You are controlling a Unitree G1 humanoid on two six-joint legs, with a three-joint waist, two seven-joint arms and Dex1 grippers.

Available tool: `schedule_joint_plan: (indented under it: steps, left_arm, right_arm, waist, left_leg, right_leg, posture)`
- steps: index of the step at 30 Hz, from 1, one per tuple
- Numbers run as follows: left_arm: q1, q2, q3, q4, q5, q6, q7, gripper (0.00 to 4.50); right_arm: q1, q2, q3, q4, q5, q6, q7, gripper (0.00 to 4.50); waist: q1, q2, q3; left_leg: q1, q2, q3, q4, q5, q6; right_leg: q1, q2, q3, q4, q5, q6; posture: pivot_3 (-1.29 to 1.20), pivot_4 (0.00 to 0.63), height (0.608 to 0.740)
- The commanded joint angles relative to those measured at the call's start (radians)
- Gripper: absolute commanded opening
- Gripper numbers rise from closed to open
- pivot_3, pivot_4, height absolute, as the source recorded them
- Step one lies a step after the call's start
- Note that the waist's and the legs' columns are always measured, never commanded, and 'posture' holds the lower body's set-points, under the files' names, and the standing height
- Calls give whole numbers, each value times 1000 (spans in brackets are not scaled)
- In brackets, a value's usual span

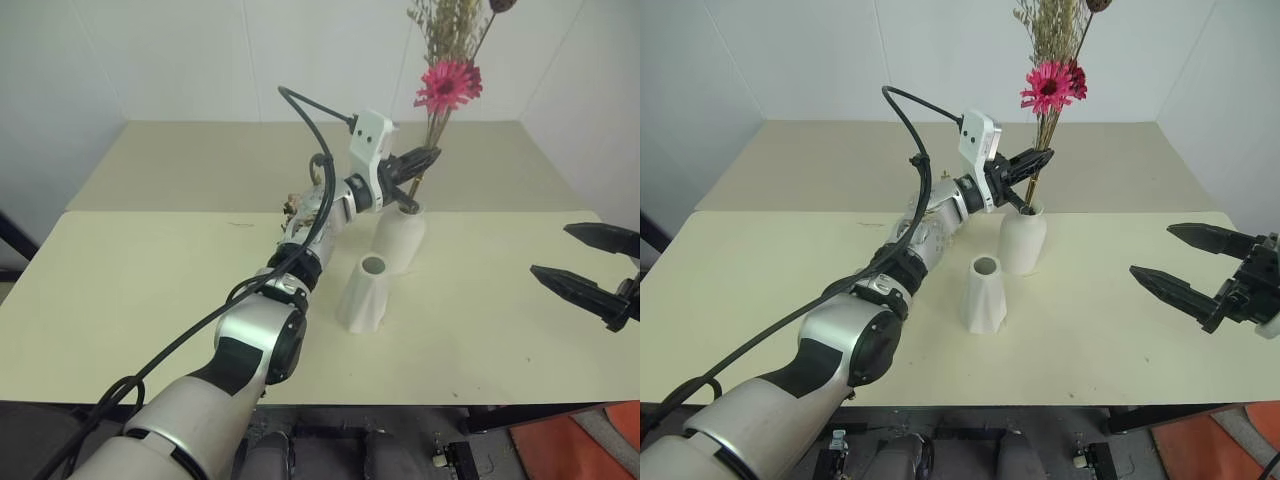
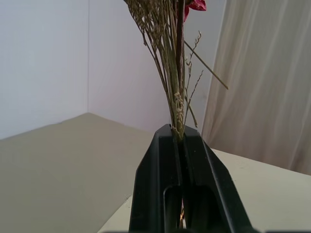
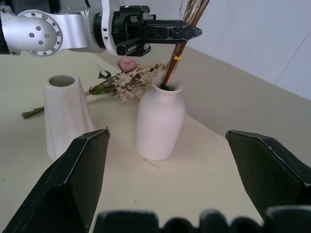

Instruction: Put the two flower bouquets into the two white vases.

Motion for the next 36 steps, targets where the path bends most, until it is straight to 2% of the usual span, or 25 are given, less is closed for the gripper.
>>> schedule_joint_plan:
  steps: [1, 6, 35, 36]
  left_arm:
    - [-14, -8, 8, -26, 3, -36, 6, 13]
    - [-11, -9, 9, -28, 8, -40, 7, 13]
    - [57, -30, -22, -68, 44, -55, 15, 13]
    - [57, -29, -23, -69, 44, -52, 15, 249]
  right_arm:
    - [-19, 0, -27, -28, 50, 39, -47, 4500]
    - [-30, -7, -7, -36, 61, 88, -114, 4500]
    - [-29, 25, 8, -82, 74, 88, -182, 4500]
    - [-31, 25, 9, -82, 75, 88, -185, 4500]
  waist:
    - [1, 0, 0]
    - [2, 0, 0]
    - [6, 0, 0]
    - [6, 0, 0]
  left_leg:
    - [0, 0, 0, 0, 0, 0]
    - [0, 0, 0, 0, 0, 0]
    - [0, 0, 0, 0, 0, 0]
    - [0, 0, 0, 0, 0, 0]
  right_leg:
    - [0, 0, 0, 0, 0, 0]
    - [0, 0, 0, 0, 0, 0]
    - [0, 0, 0, 0, 2, -3]
    - [0, 0, 0, 0, 2, -3]
  posture:
    - [0, 150, 740]
    - [0, 150, 740]
    - [0, 150, 740]
    - [0, 150, 740]
